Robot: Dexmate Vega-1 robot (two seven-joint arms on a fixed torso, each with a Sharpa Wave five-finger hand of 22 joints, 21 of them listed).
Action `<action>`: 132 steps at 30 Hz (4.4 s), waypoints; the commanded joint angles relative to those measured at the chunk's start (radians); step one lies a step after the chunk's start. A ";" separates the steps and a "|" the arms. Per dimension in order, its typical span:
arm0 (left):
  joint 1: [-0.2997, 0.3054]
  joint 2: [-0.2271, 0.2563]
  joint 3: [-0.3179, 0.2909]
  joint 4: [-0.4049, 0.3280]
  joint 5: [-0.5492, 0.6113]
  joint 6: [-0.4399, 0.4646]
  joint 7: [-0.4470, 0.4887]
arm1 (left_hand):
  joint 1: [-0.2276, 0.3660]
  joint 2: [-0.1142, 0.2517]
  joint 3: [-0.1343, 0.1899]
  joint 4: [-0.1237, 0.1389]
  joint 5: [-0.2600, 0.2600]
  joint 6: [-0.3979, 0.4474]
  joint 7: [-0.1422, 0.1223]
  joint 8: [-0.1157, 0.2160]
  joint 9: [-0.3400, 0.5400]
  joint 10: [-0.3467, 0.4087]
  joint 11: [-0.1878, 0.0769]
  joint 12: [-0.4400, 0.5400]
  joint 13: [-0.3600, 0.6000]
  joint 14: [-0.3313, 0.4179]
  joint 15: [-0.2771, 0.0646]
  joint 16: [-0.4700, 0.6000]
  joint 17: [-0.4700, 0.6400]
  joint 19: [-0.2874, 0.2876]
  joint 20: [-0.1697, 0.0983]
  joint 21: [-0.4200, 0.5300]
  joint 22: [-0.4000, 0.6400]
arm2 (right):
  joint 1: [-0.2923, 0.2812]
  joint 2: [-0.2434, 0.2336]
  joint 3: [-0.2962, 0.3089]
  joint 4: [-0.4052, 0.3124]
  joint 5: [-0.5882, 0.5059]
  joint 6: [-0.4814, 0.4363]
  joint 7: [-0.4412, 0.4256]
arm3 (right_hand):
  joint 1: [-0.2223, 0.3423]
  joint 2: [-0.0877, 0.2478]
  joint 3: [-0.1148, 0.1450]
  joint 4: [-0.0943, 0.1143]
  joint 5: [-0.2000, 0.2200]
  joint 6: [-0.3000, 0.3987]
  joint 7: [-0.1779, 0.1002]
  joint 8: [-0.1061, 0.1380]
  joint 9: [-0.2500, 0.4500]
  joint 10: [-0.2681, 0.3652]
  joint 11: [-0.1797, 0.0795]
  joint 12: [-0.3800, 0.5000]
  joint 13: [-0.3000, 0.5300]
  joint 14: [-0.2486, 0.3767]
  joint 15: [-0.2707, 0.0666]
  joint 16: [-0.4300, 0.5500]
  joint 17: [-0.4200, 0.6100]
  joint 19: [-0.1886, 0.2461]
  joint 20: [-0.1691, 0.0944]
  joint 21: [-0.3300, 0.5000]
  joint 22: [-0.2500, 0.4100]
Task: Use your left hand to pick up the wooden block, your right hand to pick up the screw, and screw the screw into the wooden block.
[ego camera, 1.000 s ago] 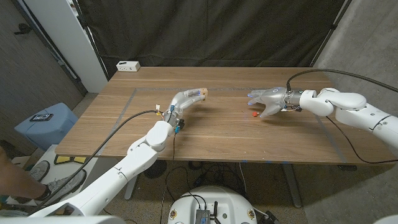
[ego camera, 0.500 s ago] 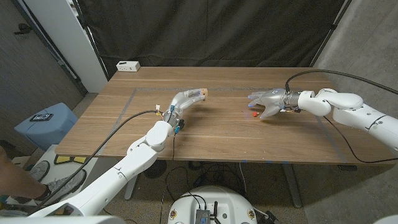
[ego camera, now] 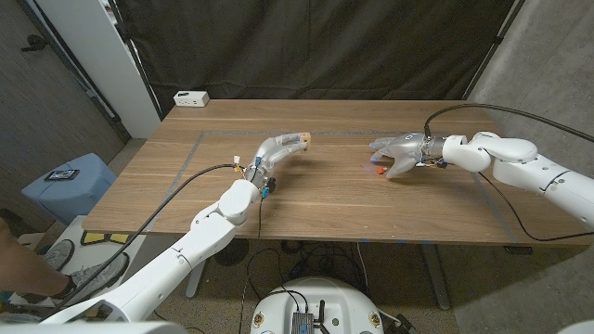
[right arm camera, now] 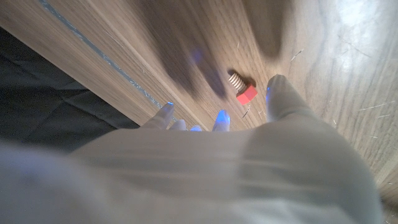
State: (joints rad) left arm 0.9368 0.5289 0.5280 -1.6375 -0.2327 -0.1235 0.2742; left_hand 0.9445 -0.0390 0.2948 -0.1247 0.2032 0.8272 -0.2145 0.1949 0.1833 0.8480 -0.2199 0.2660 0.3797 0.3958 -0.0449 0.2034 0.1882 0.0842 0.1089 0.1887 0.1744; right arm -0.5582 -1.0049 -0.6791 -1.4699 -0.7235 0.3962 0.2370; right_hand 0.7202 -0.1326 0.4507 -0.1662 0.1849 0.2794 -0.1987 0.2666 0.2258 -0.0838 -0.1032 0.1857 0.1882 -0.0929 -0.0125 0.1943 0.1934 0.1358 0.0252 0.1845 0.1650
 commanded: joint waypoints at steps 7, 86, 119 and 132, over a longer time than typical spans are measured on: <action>-0.008 -0.004 0.008 0.012 -0.002 0.000 -0.007 | 0.002 0.008 -0.002 -0.002 -0.004 0.007 0.000 0.005 0.006 -0.005 -0.001 -0.003 0.003 -0.003 -0.096 0.005 0.003 -0.006 0.004 0.007 0.005 | 0.018 0.016 -0.020 0.033 0.007 0.009 -0.017 | 0.006 -0.003 0.006 0.005 -0.001 0.042 0.000 0.025 0.008 0.013 -0.004 0.008 0.005 0.009 -0.002 0.007 0.003 0.009 -0.002 0.006 0.004; -0.054 -0.023 0.037 0.062 -0.020 0.011 -0.051 | -0.002 0.023 -0.013 -0.004 -0.009 0.009 0.005 0.006 0.006 -0.006 0.000 -0.014 0.013 -0.006 -0.092 0.007 0.002 -0.008 0.005 0.008 0.005 | 0.046 0.038 -0.070 0.090 -0.095 0.033 -0.170 | 0.093 0.006 0.044 -0.002 0.009 0.294 0.007 0.222 0.089 0.109 -0.030 0.023 0.006 0.077 -0.037 0.017 0.008 0.075 -0.017 0.012 0.004; -0.068 -0.033 0.045 0.080 -0.023 0.016 -0.053 | -0.003 0.020 -0.019 -0.008 -0.008 0.011 0.002 0.006 0.006 -0.006 0.000 -0.019 0.016 -0.006 -0.091 0.006 0.001 -0.008 0.005 0.009 0.005 | 0.046 0.030 -0.069 0.077 -0.082 0.036 -0.142 | 0.099 0.004 0.046 0.003 0.008 0.290 0.003 0.253 0.116 0.112 -0.027 0.017 0.007 0.071 -0.032 0.010 0.012 0.080 -0.012 0.008 0.004; -0.066 -0.034 0.046 0.083 -0.025 0.015 -0.053 | -0.002 0.021 -0.020 -0.009 -0.008 0.012 0.003 0.006 0.006 -0.005 0.000 -0.021 0.017 -0.005 -0.090 0.007 0.001 -0.008 0.005 0.009 0.005 | 0.043 0.032 -0.068 0.077 -0.086 0.037 -0.156 | 0.099 0.003 0.046 0.005 0.007 0.297 0.003 0.266 0.124 0.117 -0.027 0.018 0.007 0.071 -0.033 0.010 0.013 0.080 -0.010 0.007 0.004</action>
State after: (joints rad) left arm 0.8685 0.4957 0.5734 -1.5564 -0.2553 -0.1088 0.2197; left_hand 0.9392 -0.0259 0.2800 -0.1344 0.1956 0.8307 -0.2108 0.1958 0.1835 0.8480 -0.2199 0.2508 0.3921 0.3925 -0.0415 0.2034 0.1860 0.0806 0.1125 0.1935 0.1744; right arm -0.5117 -0.9751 -0.7490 -1.3924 -0.8075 0.4345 0.0898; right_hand 0.8111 -0.1286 0.4899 -0.1655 0.1888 0.5677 -0.1985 0.5220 0.3459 0.0318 -0.1304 0.2033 0.1931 -0.0215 -0.0340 0.2069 0.2025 0.2093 0.0125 0.1895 0.1649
